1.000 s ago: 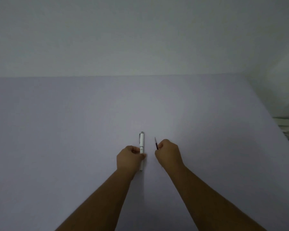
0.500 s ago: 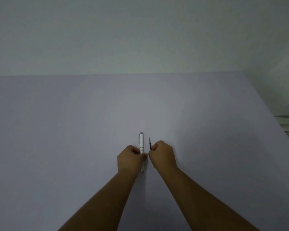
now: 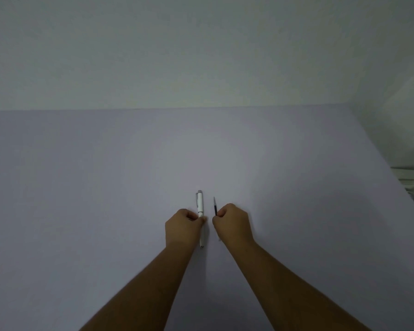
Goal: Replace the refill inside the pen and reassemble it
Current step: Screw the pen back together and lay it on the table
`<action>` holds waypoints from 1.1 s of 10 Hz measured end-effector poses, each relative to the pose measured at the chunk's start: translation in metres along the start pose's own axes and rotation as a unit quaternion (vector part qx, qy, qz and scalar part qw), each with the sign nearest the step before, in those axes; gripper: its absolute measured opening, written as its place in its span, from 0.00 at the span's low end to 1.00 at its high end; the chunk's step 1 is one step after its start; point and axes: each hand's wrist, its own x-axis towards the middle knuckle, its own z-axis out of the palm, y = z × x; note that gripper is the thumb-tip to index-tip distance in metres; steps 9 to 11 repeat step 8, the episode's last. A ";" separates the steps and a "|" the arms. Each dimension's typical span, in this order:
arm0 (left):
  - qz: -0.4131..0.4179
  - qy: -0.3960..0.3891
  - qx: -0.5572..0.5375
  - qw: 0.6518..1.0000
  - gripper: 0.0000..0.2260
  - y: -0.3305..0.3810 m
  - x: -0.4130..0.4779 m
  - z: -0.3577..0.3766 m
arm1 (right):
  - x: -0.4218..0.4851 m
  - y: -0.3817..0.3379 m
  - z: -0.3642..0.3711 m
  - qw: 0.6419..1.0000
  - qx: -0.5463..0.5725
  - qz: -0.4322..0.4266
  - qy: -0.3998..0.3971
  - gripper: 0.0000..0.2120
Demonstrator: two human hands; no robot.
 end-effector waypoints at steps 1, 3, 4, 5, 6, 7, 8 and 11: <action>0.005 0.001 0.001 1.000 0.09 -0.001 0.001 -0.001 | -0.002 0.000 -0.001 1.000 0.002 0.000 0.003 0.07; 0.006 0.001 0.001 1.000 0.09 -0.003 0.001 -0.001 | -0.005 -0.001 -0.003 1.000 0.017 0.002 0.002 0.06; 0.006 -0.001 -0.001 1.000 0.09 -0.003 0.002 -0.001 | -0.006 -0.001 -0.003 1.000 0.023 0.003 0.006 0.06; 0.005 0.007 -0.006 1.000 0.10 -0.003 0.001 -0.003 | -0.007 -0.001 -0.002 0.999 0.029 0.002 0.014 0.07; 0.011 0.026 0.012 1.000 0.12 -0.002 -0.001 -0.009 | -0.008 -0.001 -0.004 0.999 0.016 -0.004 0.036 0.07; 0.025 0.048 0.004 0.999 0.15 0.000 -0.005 -0.020 | -0.010 -0.004 -0.008 0.996 -0.014 -0.045 0.075 0.07; 0.066 0.064 0.016 0.996 0.18 0.014 -0.012 -0.032 | -0.012 -0.015 -0.017 0.985 -0.034 -0.124 0.115 0.14; 0.066 0.064 0.016 0.996 0.18 0.014 -0.012 -0.032 | -0.012 -0.015 -0.017 0.985 -0.034 -0.124 0.115 0.14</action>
